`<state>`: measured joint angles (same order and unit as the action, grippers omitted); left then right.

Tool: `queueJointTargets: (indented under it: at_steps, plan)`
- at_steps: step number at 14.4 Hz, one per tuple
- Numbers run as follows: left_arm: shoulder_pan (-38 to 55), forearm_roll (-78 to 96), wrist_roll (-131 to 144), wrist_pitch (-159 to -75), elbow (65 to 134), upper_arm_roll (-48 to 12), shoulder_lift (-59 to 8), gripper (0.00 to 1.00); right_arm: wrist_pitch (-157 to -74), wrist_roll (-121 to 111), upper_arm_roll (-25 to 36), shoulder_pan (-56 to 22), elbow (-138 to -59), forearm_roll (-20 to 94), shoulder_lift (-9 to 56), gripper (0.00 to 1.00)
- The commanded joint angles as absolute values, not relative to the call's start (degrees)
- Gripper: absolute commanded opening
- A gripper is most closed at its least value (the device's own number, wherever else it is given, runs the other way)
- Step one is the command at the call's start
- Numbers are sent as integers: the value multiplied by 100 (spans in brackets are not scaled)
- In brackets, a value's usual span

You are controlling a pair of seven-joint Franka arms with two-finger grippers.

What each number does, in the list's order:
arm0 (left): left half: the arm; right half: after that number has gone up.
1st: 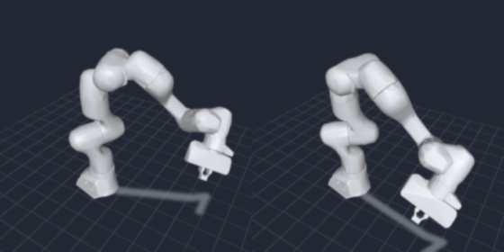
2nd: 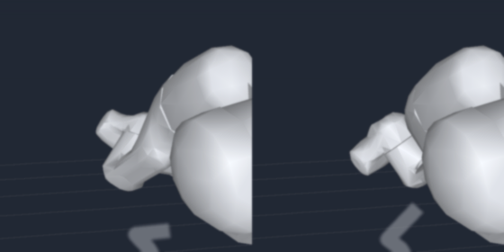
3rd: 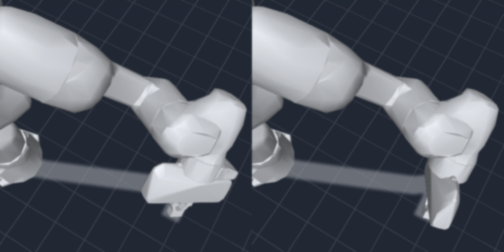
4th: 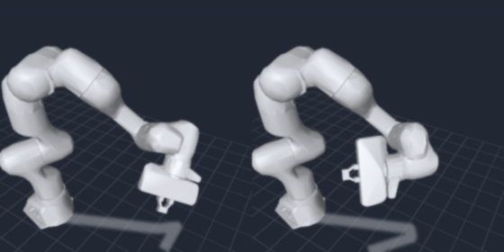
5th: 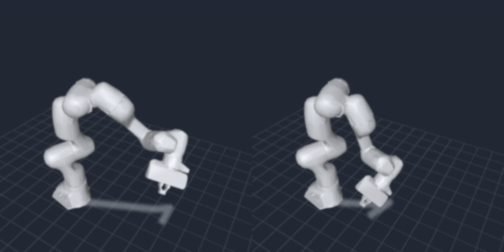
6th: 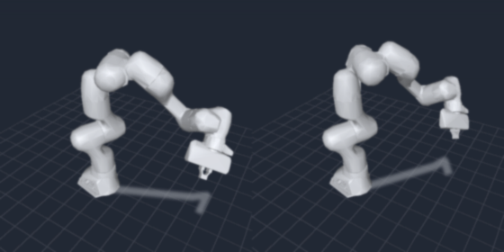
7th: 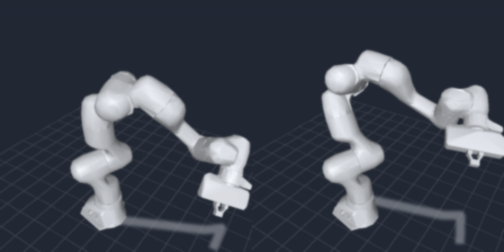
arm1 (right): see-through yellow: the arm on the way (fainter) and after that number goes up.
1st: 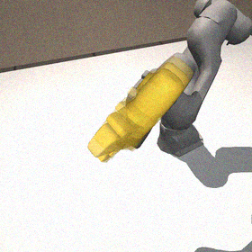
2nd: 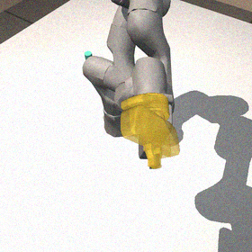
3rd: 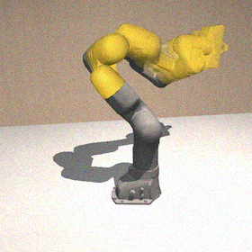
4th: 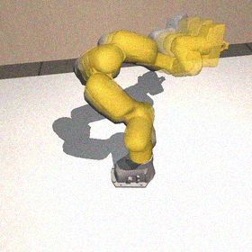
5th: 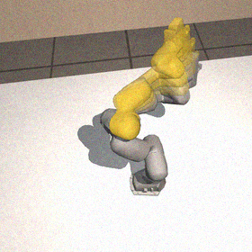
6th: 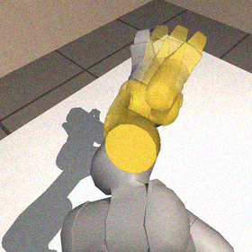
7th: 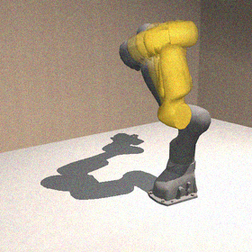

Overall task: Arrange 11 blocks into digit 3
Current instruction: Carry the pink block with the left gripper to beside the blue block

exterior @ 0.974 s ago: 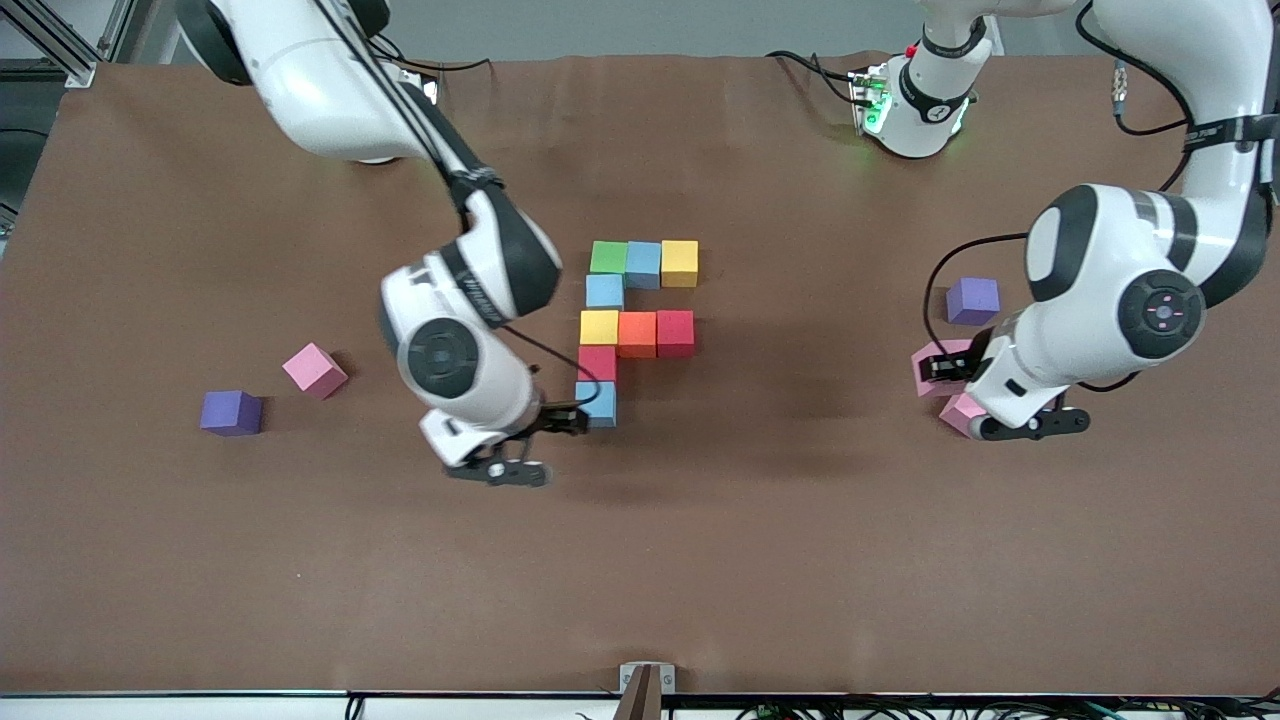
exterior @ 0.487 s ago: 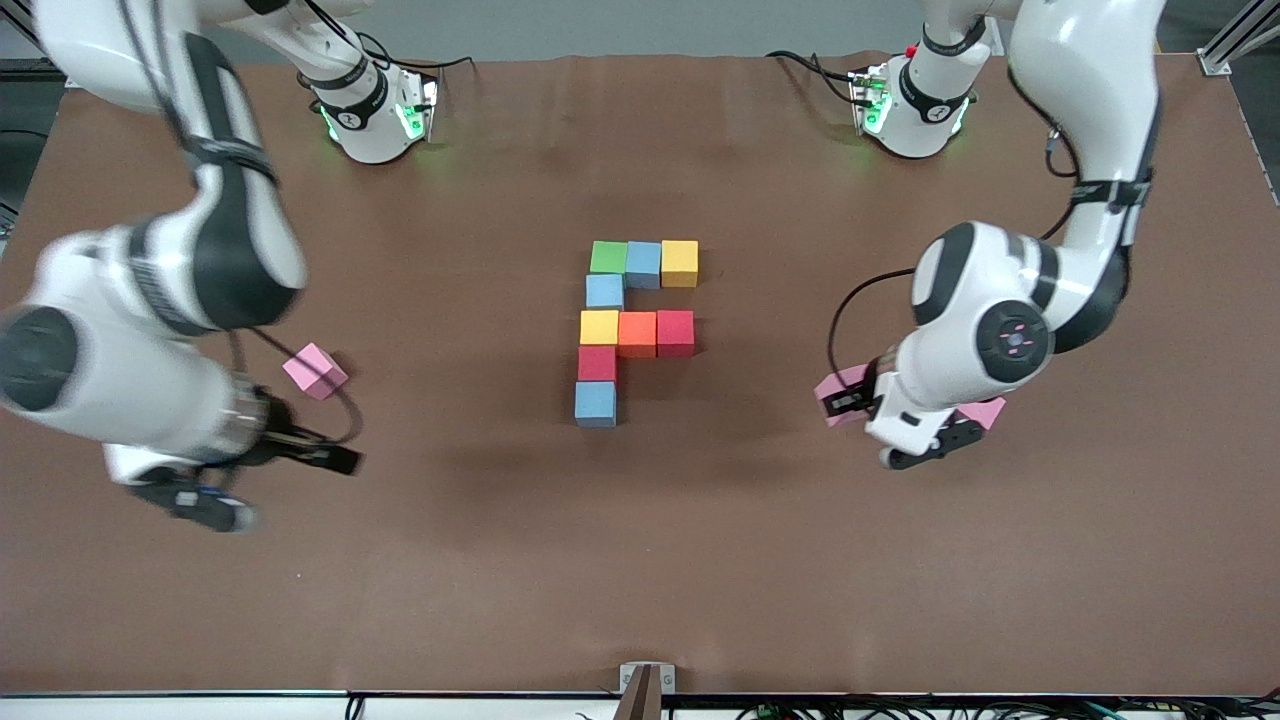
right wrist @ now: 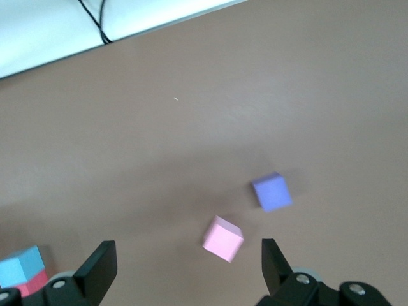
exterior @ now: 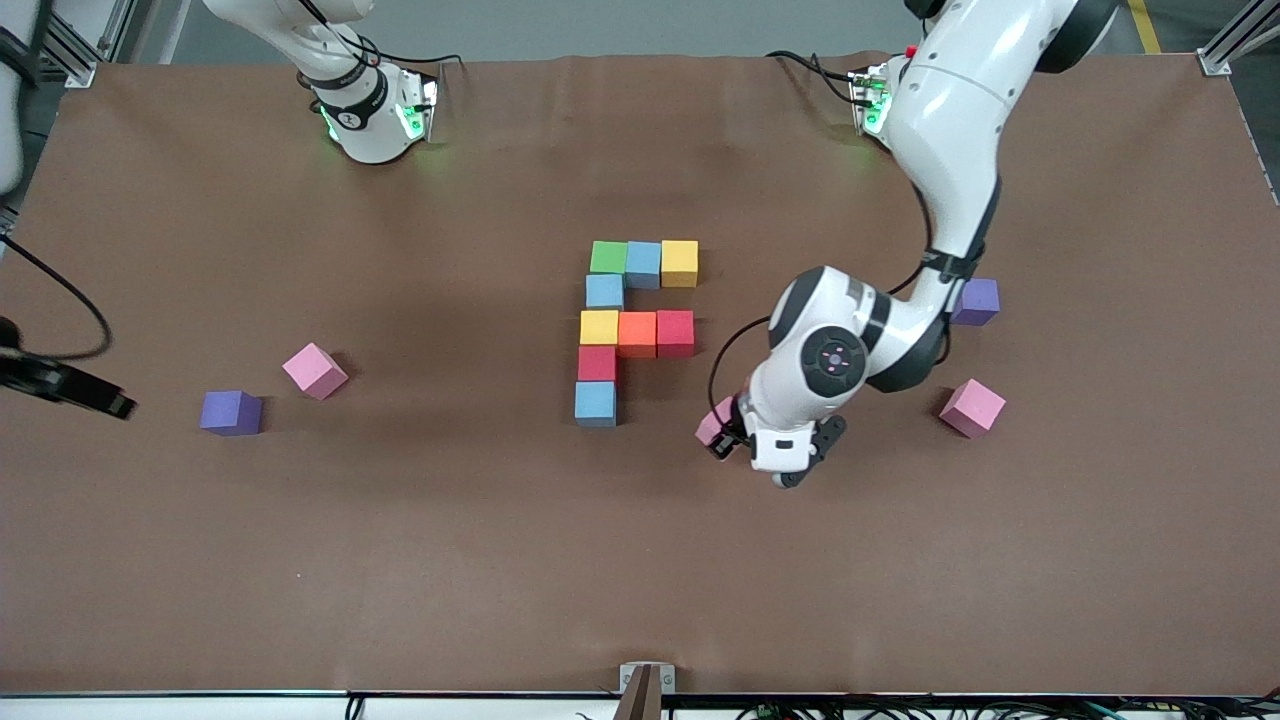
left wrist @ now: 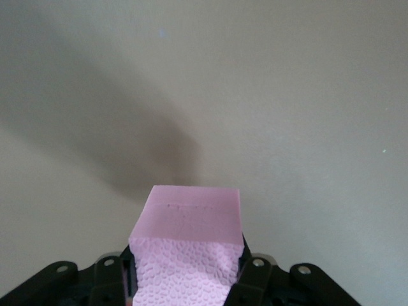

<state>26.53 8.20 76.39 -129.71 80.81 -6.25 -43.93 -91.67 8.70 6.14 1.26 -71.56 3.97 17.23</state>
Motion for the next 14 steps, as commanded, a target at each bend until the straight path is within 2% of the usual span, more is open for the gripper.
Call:
queueJointTargets:
  at_steps: [1,4,8,12,14]
  plan:
    - [2961,897,9030,-13305,7892,-545,-4631,39,-9079,240,239,526,-7681,334,1214,100]
    - [3190,896,10095,-13657,7884,-528,-4833,39,-9333,158,18,651,-8207,203,880,100]
    - [3375,888,11300,-13922,7770,-492,-5044,39,-9290,88,9,510,-8375,9,695,100]
    - [3735,870,12022,-13922,7620,-264,-5133,39,-10009,-261,35,553,-9551,0,-60,100]
    - [3744,870,12565,-13922,7620,-264,-5142,39,-10046,-554,53,562,-9607,0,-97,100]
